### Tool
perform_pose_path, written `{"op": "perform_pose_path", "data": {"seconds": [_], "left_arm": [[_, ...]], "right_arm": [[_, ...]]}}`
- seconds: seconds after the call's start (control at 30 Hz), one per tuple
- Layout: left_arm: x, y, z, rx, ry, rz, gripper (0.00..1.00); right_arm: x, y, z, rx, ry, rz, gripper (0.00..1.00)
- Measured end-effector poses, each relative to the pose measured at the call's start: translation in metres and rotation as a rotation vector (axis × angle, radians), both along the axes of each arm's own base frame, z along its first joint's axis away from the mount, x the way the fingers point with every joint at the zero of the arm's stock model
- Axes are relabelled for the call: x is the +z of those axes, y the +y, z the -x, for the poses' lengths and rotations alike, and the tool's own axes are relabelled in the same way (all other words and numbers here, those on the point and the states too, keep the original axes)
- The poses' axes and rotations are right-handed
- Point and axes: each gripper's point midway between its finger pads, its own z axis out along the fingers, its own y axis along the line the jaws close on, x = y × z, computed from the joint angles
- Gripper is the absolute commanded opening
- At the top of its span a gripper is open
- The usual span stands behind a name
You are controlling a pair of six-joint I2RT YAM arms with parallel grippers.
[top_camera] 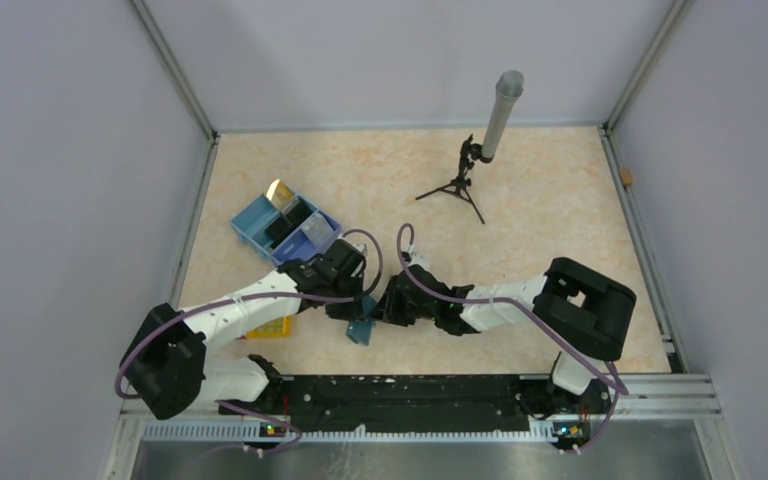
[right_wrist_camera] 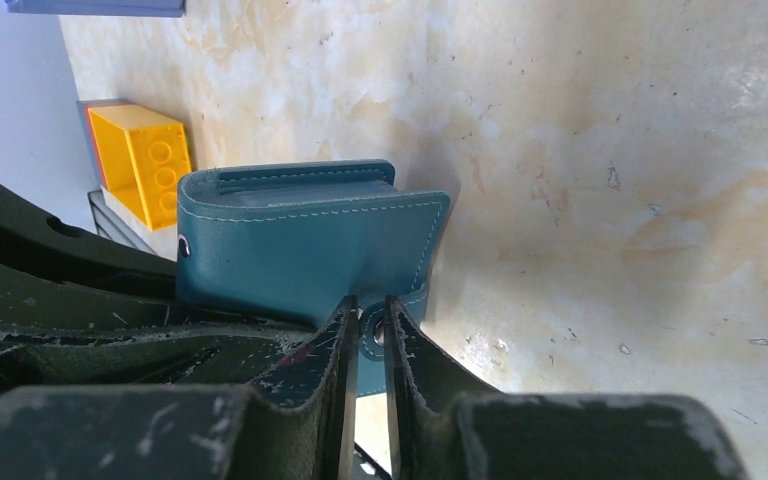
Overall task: Put the credit cards into the card holder
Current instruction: Close the card holder at the center of the board.
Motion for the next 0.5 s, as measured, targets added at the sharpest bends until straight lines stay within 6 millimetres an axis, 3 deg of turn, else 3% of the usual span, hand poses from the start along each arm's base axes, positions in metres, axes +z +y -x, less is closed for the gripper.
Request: {"op": "perform_pose_path", "data": {"seconds": [0.2, 0.5], "left_arm": [[0.000, 0.000, 0.000, -0.001, -0.001, -0.001, 0.00], [0.000, 0.000, 0.000, -0.004, -0.002, -0.002, 0.00]], "right_arm": [[-0.002, -0.002, 0.001, -0.005, 0.007, 0.011, 0.25], [-0.013, -0.008, 0.014, 0.018, -0.016, 0.138, 0.35]]}}
